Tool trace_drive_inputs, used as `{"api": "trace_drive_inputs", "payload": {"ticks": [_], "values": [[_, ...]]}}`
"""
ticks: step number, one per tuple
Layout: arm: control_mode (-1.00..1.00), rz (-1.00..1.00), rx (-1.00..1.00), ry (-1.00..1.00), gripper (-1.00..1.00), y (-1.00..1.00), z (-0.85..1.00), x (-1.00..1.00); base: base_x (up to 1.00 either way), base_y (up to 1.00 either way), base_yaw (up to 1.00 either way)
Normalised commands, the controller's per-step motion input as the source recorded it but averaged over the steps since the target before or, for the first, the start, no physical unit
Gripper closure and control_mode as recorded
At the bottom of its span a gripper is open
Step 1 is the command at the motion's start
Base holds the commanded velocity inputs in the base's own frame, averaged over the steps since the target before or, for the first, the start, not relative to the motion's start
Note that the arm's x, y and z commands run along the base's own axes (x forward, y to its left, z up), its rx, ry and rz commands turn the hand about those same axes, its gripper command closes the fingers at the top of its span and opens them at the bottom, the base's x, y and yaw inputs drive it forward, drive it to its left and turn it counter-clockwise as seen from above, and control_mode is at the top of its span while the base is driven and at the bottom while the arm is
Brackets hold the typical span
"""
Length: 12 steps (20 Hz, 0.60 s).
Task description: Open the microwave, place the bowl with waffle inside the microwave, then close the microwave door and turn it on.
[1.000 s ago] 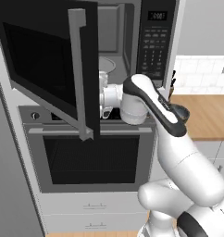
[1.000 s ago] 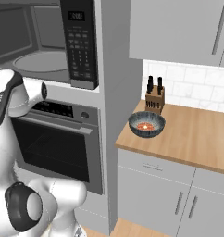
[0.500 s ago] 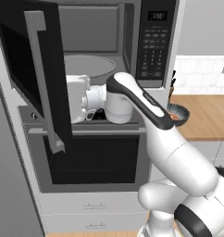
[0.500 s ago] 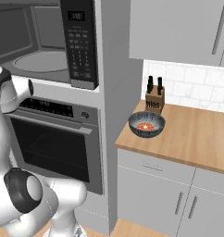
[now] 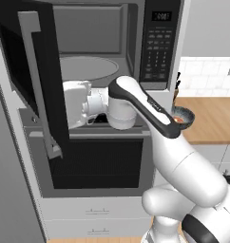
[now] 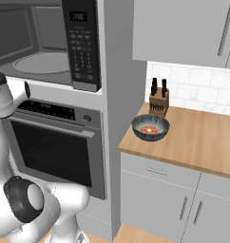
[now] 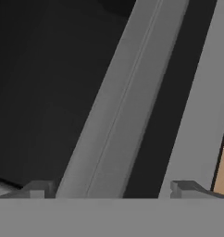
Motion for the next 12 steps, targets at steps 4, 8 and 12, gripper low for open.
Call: {"api": "trace_drive_inputs", "payload": {"ticks": [4, 8, 12], "values": [[-1.00, 0.05, 0.01, -0.10, -1.00, 0.19, 0.00, -0.09, 0.00, 0.00, 0.00], [-1.00, 0.05, 0.05, -0.17, -1.00, 0.18, 0.08, -0.16, 0.00, 0.00, 0.00], [-1.00, 0.02, 0.12, -0.32, -1.00, -0.11, 0.56, -0.28, 0.00, 0.00, 0.00]]}}
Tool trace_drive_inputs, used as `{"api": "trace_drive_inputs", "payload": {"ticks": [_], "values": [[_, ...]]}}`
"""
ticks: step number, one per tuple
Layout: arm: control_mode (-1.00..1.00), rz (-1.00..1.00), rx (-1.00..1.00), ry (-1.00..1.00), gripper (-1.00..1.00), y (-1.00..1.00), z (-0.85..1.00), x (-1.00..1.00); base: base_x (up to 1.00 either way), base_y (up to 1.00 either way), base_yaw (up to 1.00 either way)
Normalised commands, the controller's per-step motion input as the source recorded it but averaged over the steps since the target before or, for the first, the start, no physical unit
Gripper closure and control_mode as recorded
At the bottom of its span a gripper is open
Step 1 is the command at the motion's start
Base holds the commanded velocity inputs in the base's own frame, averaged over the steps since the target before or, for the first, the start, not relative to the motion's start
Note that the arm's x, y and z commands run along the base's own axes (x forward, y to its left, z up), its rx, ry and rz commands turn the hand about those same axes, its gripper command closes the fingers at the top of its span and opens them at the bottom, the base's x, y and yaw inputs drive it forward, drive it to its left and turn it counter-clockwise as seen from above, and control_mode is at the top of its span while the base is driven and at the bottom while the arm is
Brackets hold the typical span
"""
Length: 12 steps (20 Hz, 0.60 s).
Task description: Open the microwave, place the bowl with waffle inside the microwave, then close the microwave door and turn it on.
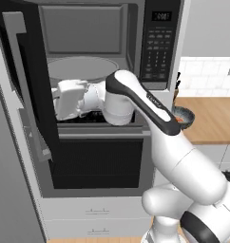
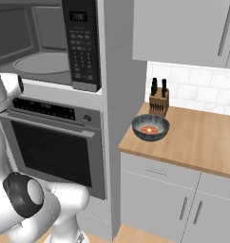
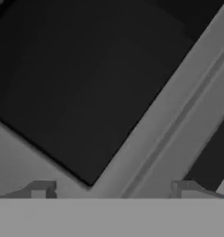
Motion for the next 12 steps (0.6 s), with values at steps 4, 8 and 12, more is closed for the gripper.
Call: {"api": "trace_drive_inputs", "payload": {"ticks": [4, 8, 12], "values": [[-1.00, -0.02, 0.14, -0.30, -1.00, -0.85, 0.64, -0.62, 0.00, 0.00, 0.00], [-1.00, -0.26, 0.07, -0.04, -1.00, -1.00, 0.11, -0.63, 0.00, 0.00, 0.00], [-1.00, -0.41, 0.00, 0.15, -1.00, -1.00, -0.03, -0.31, 0.00, 0.00, 0.00]]}}
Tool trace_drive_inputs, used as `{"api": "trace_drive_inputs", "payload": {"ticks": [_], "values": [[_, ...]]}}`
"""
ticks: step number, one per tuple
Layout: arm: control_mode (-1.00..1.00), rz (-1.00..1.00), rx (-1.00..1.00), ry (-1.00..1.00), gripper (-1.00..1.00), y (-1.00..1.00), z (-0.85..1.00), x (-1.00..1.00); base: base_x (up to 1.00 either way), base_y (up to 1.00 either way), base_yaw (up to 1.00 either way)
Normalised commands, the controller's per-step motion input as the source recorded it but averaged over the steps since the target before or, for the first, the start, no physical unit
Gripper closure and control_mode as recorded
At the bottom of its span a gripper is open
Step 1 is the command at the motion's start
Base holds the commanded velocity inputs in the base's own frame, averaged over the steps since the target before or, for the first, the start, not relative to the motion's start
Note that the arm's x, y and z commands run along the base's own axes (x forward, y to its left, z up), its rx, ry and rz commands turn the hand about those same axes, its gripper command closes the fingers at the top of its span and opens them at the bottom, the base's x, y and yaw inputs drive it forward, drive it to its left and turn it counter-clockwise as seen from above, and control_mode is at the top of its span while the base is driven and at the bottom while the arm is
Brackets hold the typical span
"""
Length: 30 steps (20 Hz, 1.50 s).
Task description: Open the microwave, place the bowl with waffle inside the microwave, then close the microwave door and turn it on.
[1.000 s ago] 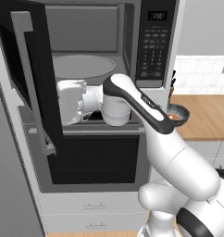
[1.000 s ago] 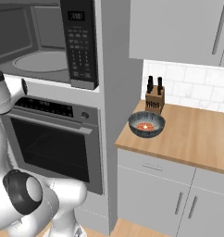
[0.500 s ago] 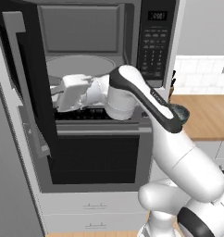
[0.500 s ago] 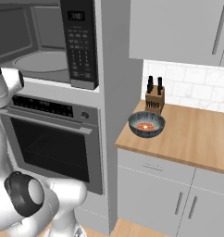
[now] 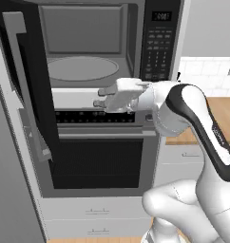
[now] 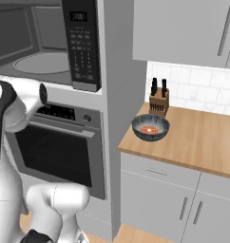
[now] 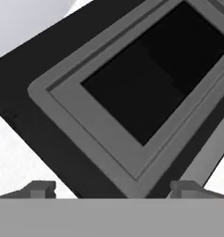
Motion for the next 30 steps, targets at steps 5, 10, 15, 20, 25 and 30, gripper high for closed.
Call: {"api": "trace_drive_inputs", "payload": {"ticks": [5, 10, 15, 20, 25, 30], "values": [[-1.00, -0.47, -0.11, 0.44, -1.00, -1.00, -0.14, -0.01, 0.00, 0.00, 0.00], [-1.00, -0.45, -0.09, 0.72, -1.00, -1.00, -0.16, 0.00, 0.00, 0.00, 0.00], [-1.00, -0.44, -0.07, 0.67, -1.00, -1.00, -0.42, 0.00, 0.00, 0.00, 0.00], [-1.00, -0.43, -0.13, 0.60, -1.00, -1.00, -0.55, 0.00, 0.00, 0.00, 0.00], [-1.00, -0.30, -0.02, 0.29, -1.00, -1.00, -0.58, 0.00, 0.00, 0.00, 0.00], [-1.00, -0.18, -0.03, 0.14, -1.00, -1.00, -0.52, 0.00, 0.00, 0.00, 0.00]]}}
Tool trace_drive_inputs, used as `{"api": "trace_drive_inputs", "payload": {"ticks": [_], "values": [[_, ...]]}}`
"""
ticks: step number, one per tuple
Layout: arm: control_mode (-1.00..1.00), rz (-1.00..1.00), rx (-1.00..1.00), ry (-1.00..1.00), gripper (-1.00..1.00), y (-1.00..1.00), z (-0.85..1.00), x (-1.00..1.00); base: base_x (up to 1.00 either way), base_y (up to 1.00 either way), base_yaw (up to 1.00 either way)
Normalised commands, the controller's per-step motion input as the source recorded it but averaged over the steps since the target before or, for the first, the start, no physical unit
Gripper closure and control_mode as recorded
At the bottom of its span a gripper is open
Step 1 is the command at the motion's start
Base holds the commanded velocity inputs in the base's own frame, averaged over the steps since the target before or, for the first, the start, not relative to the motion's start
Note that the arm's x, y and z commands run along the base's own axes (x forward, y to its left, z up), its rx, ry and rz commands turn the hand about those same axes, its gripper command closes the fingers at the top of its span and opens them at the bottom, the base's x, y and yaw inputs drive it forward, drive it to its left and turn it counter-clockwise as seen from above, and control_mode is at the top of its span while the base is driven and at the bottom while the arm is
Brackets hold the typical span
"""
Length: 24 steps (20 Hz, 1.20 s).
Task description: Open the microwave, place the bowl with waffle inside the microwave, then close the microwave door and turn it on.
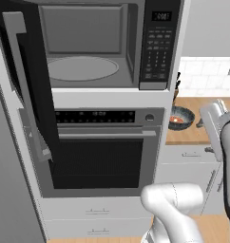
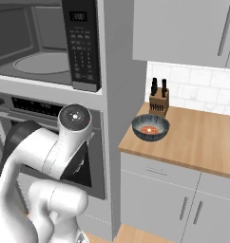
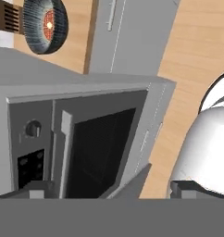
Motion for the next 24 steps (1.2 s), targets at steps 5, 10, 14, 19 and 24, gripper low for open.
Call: {"api": "trace_drive_inputs", "payload": {"ticks": [5, 10, 14, 19, 24], "values": [[-1.00, -0.08, -0.03, 0.13, -1.00, -0.98, -0.41, 0.01, 0.00, 0.00, 0.00], [-1.00, -0.01, 0.00, 0.03, -1.00, -0.95, -0.05, 0.17, 0.00, 0.00, 0.00], [-1.00, 0.00, 0.00, 0.00, -1.00, -0.77, 0.00, 0.43, 0.00, 0.00, 0.00], [-1.00, 0.00, 0.00, 0.00, -1.00, -0.49, 0.00, 0.64, 0.00, 0.00, 0.00], [-1.00, 0.05, -0.01, 0.00, -1.00, -0.13, -0.07, 0.81, 0.00, 0.00, 0.00]]}}
